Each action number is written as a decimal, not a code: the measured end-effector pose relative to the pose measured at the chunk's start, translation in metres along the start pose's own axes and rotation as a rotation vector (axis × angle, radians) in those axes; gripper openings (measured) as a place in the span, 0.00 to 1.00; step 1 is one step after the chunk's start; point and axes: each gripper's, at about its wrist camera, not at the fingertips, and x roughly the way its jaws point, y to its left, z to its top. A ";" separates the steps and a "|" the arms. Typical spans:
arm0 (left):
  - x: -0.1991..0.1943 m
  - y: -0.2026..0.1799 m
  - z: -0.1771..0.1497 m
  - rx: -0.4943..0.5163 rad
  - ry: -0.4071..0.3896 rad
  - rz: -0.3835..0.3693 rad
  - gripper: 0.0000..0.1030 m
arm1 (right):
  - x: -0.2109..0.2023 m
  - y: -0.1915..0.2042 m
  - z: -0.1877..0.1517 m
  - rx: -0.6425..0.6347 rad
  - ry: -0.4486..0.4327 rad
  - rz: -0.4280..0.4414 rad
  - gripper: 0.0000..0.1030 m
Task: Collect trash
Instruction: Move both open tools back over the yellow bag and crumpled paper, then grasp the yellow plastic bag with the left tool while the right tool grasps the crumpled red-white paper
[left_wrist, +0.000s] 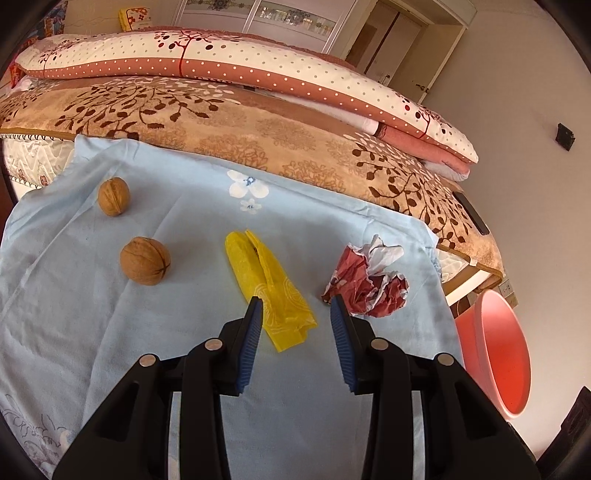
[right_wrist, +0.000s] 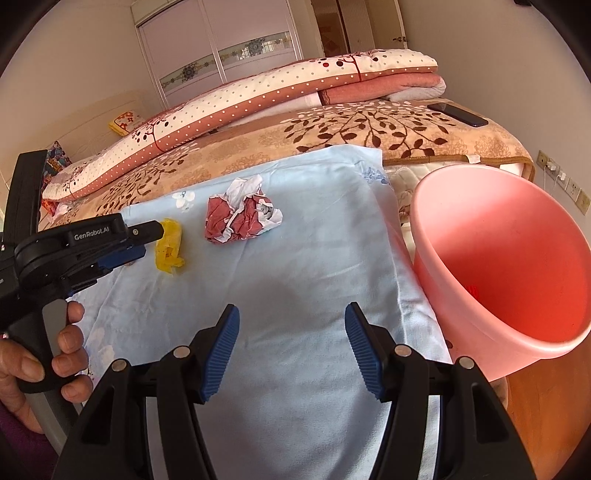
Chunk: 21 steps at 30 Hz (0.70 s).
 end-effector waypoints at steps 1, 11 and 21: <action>0.003 0.000 0.001 -0.002 0.002 0.007 0.37 | 0.000 0.001 0.000 -0.006 0.001 -0.002 0.57; 0.021 0.002 0.009 -0.011 -0.005 0.029 0.37 | 0.002 0.011 -0.002 -0.058 0.009 -0.031 0.57; 0.036 0.000 0.010 0.016 -0.004 0.031 0.37 | 0.005 0.015 -0.002 -0.077 0.026 -0.039 0.58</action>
